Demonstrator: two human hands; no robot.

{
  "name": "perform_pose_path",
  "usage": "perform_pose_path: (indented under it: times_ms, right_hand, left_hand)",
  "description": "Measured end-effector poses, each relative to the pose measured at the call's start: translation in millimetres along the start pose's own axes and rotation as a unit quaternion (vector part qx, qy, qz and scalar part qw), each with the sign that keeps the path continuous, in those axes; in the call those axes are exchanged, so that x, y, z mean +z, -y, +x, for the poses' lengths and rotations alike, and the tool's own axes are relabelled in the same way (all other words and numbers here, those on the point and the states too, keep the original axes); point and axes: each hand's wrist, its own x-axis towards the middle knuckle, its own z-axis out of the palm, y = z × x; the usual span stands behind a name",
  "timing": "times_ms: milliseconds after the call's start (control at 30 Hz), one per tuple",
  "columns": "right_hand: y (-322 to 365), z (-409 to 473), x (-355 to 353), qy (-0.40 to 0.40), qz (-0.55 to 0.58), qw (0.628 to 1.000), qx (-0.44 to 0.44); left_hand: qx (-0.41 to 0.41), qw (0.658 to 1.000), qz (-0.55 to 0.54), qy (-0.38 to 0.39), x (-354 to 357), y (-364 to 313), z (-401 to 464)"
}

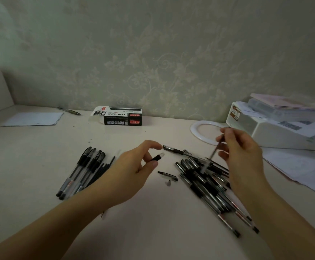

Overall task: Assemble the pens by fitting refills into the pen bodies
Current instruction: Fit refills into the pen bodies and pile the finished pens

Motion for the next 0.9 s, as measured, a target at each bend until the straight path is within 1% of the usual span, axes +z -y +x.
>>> perform_pose_path:
  times_ms: [33,100,200,233,300,367,433,567,700,767,800,900]
  right_hand:
    - [-2,4,-4,0.001,-0.072,0.997,-0.040]
    - [-8,7,-9,0.041,-0.218,0.968,-0.118]
    - [-18,8,-14,0.081,-0.396,0.891,-0.204]
    - [-21,7,-15,0.090,-0.439,0.868,-0.213]
    - [-25,7,-16,0.098,-0.495,0.837,-0.213]
    - [-28,7,-15,0.111,-0.533,0.814,-0.204]
    - [-30,6,-15,0.125,-0.560,0.797,-0.189]
    - [-29,4,-14,0.129,-0.576,0.788,-0.175]
    - [-26,3,-13,0.123,-0.584,0.783,-0.175]
    - [-24,2,-11,0.119,-0.570,0.792,-0.182]
    - [-22,1,-10,0.115,-0.553,0.803,-0.190]
    - [-18,-5,-4,0.106,-0.499,0.829,-0.229]
  left_hand:
    - [-0.013,1.000,0.013,-0.010,-1,2,0]
    - [-0.050,0.997,0.058,-0.032,-4,5,1]
    - [-0.106,0.980,0.150,-0.076,-17,15,1]
    - [-0.124,0.972,0.178,-0.089,-23,19,1]
    - [-0.160,0.954,0.233,-0.101,-36,27,2]
    - [-0.183,0.941,0.269,-0.094,-46,32,2]
    - [-0.188,0.939,0.278,-0.080,-48,33,2]
    - [-0.181,0.940,0.288,-0.033,-40,31,-1]
    - [-0.191,0.934,0.302,-0.010,-41,30,-3]
    - [-0.202,0.924,0.325,0.007,-42,30,-4]
    - [-0.207,0.920,0.334,0.018,-42,31,-4]
    - [-0.215,0.919,0.328,0.048,-42,31,-4]
